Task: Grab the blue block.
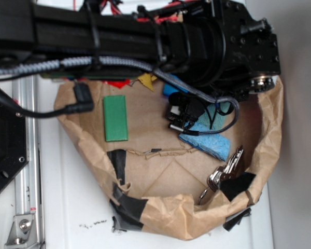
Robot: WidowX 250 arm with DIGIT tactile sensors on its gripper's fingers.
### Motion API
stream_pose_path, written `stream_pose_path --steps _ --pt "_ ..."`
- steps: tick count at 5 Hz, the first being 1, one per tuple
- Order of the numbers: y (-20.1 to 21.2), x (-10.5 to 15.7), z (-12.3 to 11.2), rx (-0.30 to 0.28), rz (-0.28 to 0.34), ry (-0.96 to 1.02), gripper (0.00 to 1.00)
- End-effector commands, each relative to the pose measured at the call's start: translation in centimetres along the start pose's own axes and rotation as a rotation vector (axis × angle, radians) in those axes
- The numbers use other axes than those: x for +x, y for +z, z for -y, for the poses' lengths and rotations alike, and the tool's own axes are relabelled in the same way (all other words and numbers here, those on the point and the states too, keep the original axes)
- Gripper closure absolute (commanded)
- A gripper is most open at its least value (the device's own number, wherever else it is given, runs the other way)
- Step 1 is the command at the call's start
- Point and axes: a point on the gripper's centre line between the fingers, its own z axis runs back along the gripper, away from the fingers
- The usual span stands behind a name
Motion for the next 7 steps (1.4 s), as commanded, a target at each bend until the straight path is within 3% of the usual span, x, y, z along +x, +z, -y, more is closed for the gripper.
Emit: stream_pose_path --steps 1,2,3,4,6,7 --pt "7.0 -2.2 3.4 0.078 0.192 -0.023 1.00" --pt "11.9 -3.2 5.6 0.076 0.266 0.016 1.00" --pt "15.4 -3.5 6.4 0.101 0.242 0.025 1.00" --pt "15.8 -3.3 6.7 0.080 0.245 0.037 1.00" --pt "15.2 -3.0 7.4 0.045 0.161 0.107 1.00" --pt "14.6 -3.2 7.1 -0.002 0.151 0.135 1.00"
